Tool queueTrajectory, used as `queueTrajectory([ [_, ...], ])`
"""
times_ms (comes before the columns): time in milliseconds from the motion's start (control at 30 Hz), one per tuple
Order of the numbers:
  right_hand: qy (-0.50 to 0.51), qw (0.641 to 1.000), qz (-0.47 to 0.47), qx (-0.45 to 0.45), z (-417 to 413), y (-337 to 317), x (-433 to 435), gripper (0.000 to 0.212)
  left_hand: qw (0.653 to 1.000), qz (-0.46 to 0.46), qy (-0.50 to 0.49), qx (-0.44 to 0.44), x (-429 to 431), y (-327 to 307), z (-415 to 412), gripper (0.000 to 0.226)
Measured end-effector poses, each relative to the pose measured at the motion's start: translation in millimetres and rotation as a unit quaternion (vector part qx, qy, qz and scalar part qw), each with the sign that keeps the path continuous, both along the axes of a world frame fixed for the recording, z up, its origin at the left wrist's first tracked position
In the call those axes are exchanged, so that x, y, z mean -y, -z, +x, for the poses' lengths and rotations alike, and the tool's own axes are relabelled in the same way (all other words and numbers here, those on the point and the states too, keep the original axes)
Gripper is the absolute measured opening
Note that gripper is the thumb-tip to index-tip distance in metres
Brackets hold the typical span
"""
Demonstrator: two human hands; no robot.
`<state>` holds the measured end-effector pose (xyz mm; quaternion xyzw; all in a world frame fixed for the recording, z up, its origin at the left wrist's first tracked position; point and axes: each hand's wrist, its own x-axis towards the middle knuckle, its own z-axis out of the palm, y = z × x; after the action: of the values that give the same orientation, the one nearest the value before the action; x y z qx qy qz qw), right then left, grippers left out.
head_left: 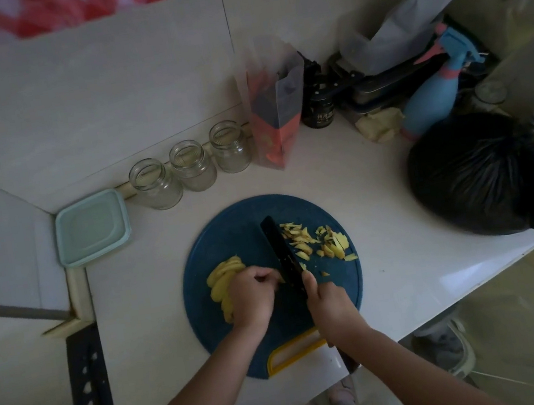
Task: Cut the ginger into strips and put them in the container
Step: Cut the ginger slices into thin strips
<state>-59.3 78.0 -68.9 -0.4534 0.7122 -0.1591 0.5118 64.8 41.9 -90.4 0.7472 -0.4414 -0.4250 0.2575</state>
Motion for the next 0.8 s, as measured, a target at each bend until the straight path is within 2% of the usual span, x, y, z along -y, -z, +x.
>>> queueTrajectory([
  [100, -0.010, 1.000, 0.008, -0.002, -0.8, -1.8, -5.9, 0.061, 1.000, 0.001, -0.006, -0.006, -0.6, 0.6, 0.2, 0.007],
  [267, -0.027, 0.999, -0.026, -0.017, -2.5, -1.5, -14.8, 0.058, 0.999, 0.026, 0.020, 0.011, 6.1, -9.2, 1.2, 0.009],
  [367, -0.036, 0.999, -0.029, -0.014, -1.6, -2.5, -16.6, 0.057, 0.994, 0.080, 0.062, 0.030, 15.6, -16.8, 3.7, 0.018],
  [500, -0.044, 0.999, -0.031, -0.008, -1.0, -2.7, -17.2, 0.056, 0.984, 0.169, 0.045, -0.019, 26.0, -21.2, 6.8, 0.021],
  [800, -0.028, 0.999, -0.021, 0.003, -1.3, -5.7, -15.0, 0.059, 0.972, 0.230, 0.041, -0.037, 30.0, -25.8, 4.1, 0.032],
])
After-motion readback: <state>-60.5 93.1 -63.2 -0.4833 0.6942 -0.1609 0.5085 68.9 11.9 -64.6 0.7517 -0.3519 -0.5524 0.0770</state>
